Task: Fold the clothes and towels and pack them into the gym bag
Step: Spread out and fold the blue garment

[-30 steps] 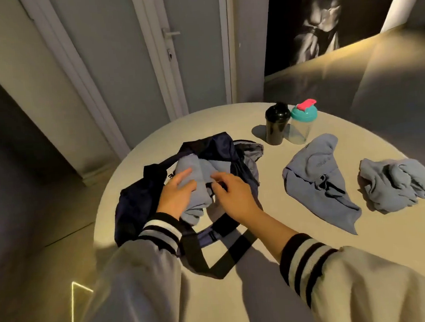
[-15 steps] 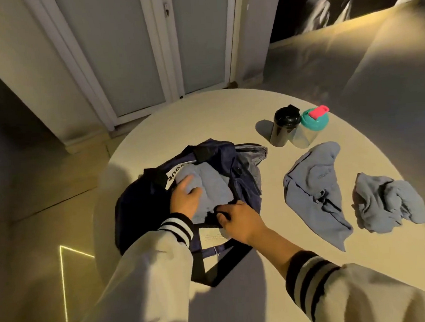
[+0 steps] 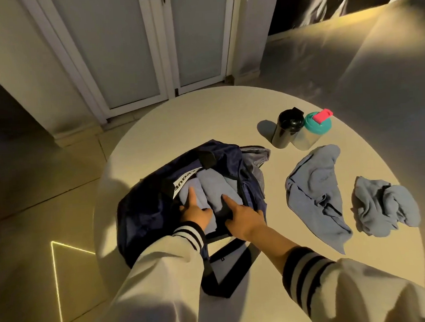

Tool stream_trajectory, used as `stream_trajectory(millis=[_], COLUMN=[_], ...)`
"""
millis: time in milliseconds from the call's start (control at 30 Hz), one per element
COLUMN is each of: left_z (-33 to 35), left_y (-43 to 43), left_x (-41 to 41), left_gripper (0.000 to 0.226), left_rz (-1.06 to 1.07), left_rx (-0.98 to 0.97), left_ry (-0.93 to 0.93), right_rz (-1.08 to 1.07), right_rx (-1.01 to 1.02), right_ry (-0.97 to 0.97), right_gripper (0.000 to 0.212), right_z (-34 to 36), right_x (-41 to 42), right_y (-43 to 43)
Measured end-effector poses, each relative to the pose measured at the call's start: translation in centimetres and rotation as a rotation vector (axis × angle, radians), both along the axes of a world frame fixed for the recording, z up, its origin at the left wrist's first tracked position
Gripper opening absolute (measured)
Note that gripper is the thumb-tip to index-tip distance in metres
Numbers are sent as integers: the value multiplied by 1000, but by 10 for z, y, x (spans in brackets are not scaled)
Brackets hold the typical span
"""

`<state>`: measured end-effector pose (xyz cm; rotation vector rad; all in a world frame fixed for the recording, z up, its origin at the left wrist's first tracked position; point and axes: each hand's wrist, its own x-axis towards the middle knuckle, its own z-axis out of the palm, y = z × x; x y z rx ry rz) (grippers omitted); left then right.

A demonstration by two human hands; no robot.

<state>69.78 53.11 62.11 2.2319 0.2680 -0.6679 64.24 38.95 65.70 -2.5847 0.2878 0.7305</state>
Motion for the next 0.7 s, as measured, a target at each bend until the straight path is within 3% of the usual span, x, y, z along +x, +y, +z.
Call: stream_trajectory(millis=[200,333,467,533,700], left_z=[-3,2,5,3,11], left_y=[-7,-1,13,14,14], left_x=[9,-7,-32,-41,-35], left_gripper=[84,79,55,44,45], left_rz=[-31,4,14,-23,-86], left_rx=[-184,-312,-5,-27,-234], left_ry=[-123,-145,-279,-242,-72], right_rz=[-86,-68,-75,-107,-227], right_rx=[204,151,174,190,345], right_ry=[-214,-275,-255,-313,-368], right_gripper=[65,58,55,56,53], right_z=[-6,-16,-17,-16,-7], right_x=[-4,-9,-17,-21,-19], right_y=[-1,3,15,21,31])
